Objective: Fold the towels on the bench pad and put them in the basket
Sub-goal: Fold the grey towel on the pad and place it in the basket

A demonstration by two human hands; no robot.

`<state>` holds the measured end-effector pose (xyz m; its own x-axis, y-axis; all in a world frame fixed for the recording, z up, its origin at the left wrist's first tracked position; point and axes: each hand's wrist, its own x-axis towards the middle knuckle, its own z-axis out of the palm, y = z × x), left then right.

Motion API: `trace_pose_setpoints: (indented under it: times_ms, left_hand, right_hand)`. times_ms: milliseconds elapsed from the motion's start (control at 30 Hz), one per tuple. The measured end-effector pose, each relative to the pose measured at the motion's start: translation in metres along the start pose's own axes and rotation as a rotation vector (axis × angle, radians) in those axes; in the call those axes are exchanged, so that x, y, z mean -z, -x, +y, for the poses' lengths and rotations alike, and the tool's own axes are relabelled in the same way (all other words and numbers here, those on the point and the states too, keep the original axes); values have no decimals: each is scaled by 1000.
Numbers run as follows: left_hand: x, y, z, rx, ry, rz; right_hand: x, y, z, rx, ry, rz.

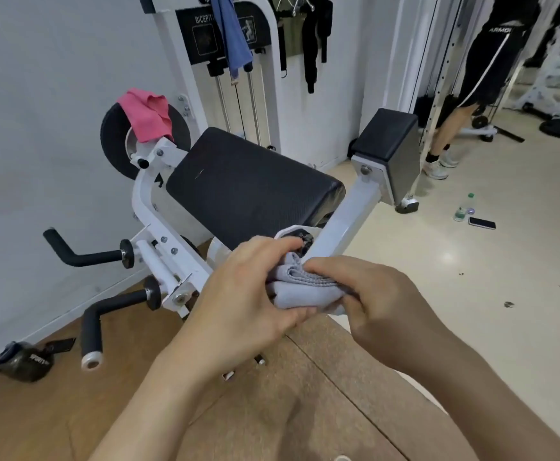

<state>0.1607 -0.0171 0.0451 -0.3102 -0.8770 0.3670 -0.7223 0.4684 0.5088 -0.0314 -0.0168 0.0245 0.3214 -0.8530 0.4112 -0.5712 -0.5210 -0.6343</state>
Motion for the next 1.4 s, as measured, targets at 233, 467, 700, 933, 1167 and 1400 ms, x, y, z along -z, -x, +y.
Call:
trace_pose_setpoints:
  times_ms: [233, 467, 700, 933, 1167, 1400]
  left_hand:
    - [-30, -7, 43, 133, 328, 223]
    - [-123, -58, 107, 231, 458, 237]
    - [-253, -127, 160, 173, 16, 5]
    - [-328, -216, 168, 183, -140, 15]
    - [-381, -332, 129, 333, 9, 189]
    - [-423, -467, 58, 352, -144, 243]
  right_hand:
    - [69, 29, 40, -95, 17, -113]
    - [177, 34, 137, -168, 110, -312]
    - [257, 29, 263, -157, 449, -228]
    - [279, -8, 381, -108, 307, -127]
    - [296, -107, 490, -326, -58, -342]
    - [288, -258, 568, -149, 282, -354]
